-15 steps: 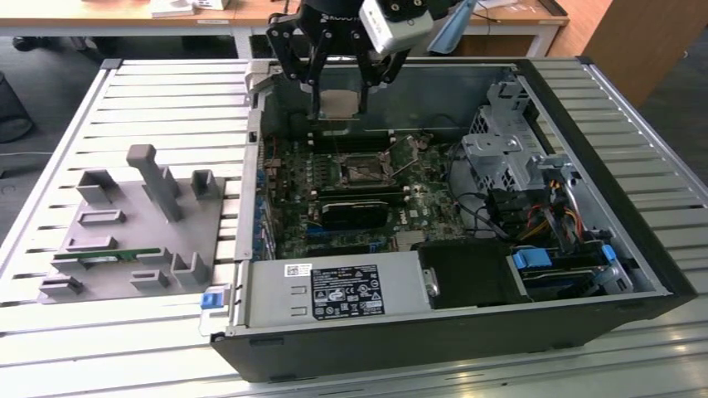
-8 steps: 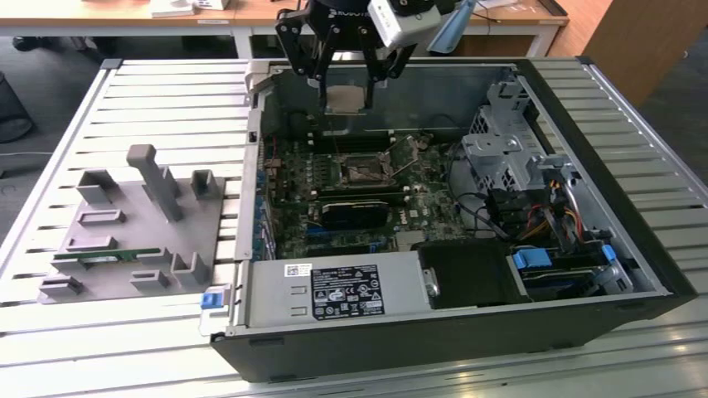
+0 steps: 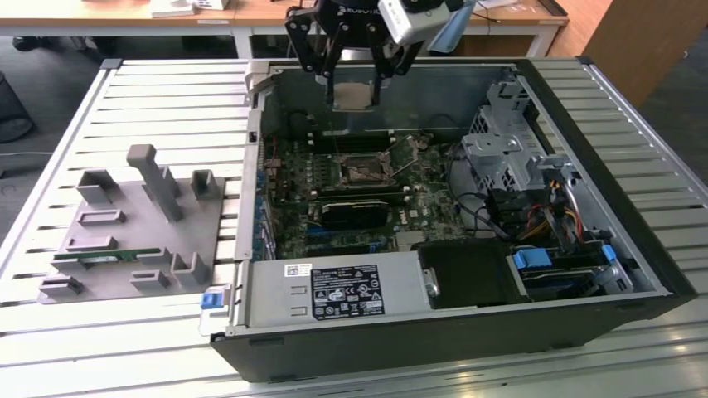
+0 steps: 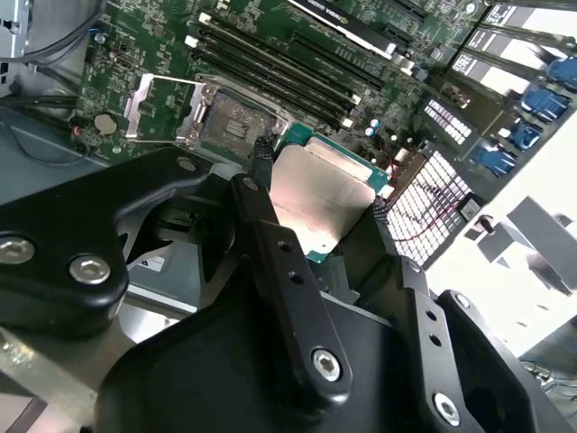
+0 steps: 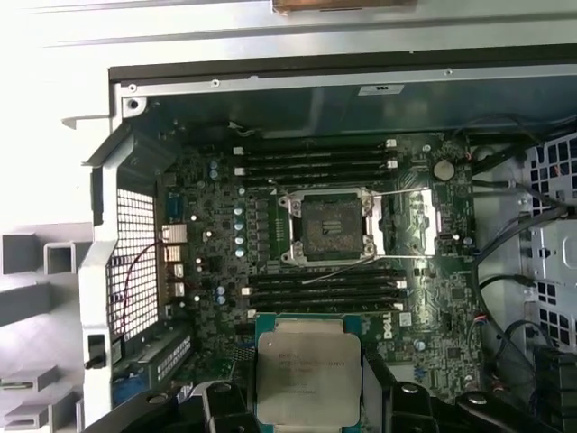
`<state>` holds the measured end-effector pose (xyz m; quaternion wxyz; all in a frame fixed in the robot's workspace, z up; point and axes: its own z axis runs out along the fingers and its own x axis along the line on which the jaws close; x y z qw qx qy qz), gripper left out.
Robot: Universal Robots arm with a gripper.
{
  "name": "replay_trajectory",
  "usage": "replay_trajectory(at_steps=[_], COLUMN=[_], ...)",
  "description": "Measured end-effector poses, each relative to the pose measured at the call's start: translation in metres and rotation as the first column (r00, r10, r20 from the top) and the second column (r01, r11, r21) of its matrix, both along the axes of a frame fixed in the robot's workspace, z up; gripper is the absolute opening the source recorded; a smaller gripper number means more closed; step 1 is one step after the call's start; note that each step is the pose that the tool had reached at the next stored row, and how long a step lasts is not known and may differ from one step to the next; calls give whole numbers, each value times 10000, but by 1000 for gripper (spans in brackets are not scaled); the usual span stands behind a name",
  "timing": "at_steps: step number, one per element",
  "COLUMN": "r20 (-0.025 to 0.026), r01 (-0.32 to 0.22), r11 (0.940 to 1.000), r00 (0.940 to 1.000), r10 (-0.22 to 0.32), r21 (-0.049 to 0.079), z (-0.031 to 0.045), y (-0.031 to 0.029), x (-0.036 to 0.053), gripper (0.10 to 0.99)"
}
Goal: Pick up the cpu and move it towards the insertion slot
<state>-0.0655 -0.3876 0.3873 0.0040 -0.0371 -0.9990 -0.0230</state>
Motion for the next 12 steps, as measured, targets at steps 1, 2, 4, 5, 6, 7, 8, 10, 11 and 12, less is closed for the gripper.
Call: replay_trajectory(at_steps=[1, 2, 4, 5, 6, 7, 8, 10, 11, 12], r20=[0, 0, -1, 0, -1, 0, -1, 0, 0, 0], r01=[0, 0, 0, 0, 0, 0, 0, 0, 0, 1], r11=[10000, 10000, 10000, 10000, 10000, 10000, 10000, 10000, 10000, 10000], r00=[10000, 10000, 10000, 10000, 10000, 10000, 10000, 10000, 10000, 10000], r10=[0, 0, 0, 0, 0, 0, 0, 0, 0, -1], r21=[0, 0, 0, 1, 0, 0, -1, 1, 1, 0], z=[0, 0, 0, 0, 0, 0, 0, -2, -2, -2], y=[6, 11, 24, 30, 37, 45, 54, 77, 90, 103], x=[11, 23, 50, 63, 77, 91, 106, 131, 140, 149], gripper=[549, 549, 549, 549, 549, 549, 549, 549, 549, 549])
